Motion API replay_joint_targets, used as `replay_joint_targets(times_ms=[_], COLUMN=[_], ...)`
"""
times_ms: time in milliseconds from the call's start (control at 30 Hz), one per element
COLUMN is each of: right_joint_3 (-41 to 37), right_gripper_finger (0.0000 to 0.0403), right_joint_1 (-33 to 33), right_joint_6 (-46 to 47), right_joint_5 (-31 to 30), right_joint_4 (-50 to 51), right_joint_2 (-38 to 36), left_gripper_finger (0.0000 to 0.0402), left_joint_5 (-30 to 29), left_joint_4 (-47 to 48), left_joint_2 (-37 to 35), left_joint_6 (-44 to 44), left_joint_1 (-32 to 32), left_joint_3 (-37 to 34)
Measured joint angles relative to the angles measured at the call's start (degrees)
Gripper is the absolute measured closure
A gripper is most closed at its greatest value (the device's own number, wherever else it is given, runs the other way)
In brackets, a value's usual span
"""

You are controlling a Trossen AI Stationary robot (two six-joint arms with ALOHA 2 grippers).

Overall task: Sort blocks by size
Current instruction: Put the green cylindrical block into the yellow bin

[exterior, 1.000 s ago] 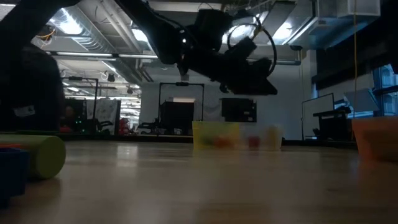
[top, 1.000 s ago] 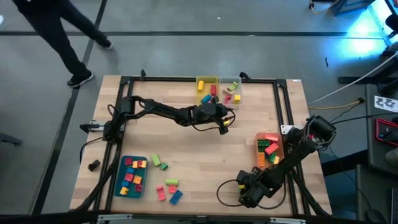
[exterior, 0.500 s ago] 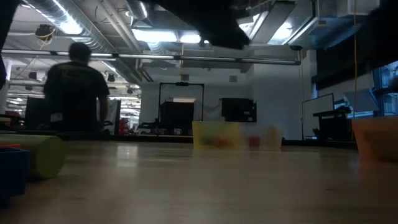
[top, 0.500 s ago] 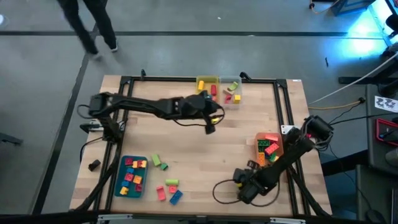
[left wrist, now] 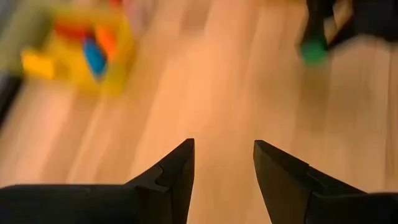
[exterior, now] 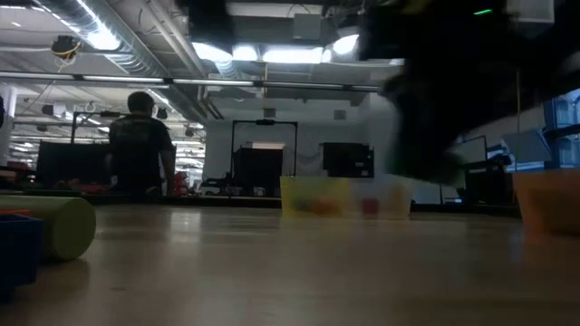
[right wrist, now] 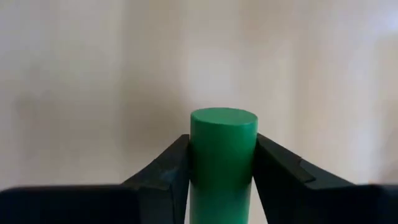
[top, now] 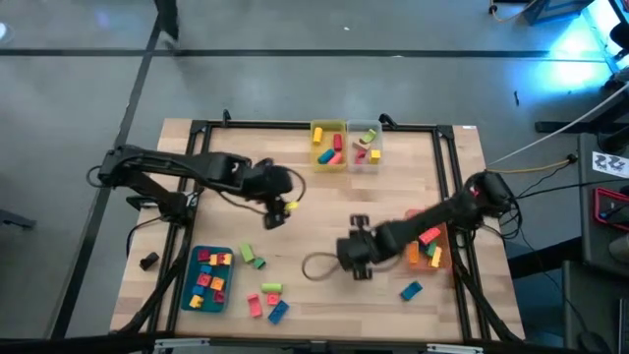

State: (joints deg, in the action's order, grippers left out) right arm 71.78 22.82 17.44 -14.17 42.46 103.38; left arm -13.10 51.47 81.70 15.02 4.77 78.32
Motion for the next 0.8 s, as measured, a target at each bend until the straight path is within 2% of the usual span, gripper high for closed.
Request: replay_joint_targets(times_ms=[133,267,400,500,667,800], right_joint_3=[2.81,5.05,5.47,5.50,5.50,5.50], right_gripper_finger=[0.0240,0.0246,0.0261,0.0254,0.0229,0.0224], right_joint_1=[-7.34,-15.05,-22.69,-28.10,-36.37,-41.53], right_joint_6=[-11.55,-23.60,-35.42,-41.19,-44.36,-44.48], right_joint_5=[-3.33,-5.71,-5.50,-5.04,-1.41,3.02], right_joint_4=[-0.65,-4.62,-13.94,-20.64,-27.49,-29.42], right_joint_2=[-0.02,-0.05,-0.05,-0.05,-0.05,-0.05], left_gripper_finger=[0.0254,0.0254,0.0254,0.0254,0.0254,0.0254], left_joint_5=[0.05,0.00,0.05,0.02,0.04,0.04], left_joint_4=[12.50,20.17,19.91,19.49,19.37,17.74], left_joint_2=[-0.97,-0.69,-0.49,-0.52,-0.49,-0.49], left_joint_6=[9.69,19.65,25.15,27.13,32.28,33.57], left_joint_1=[3.45,7.27,10.78,13.17,16.70,19.38], left_joint_3=[-0.02,-0.42,-2.37,-3.42,-5.09,-7.06])
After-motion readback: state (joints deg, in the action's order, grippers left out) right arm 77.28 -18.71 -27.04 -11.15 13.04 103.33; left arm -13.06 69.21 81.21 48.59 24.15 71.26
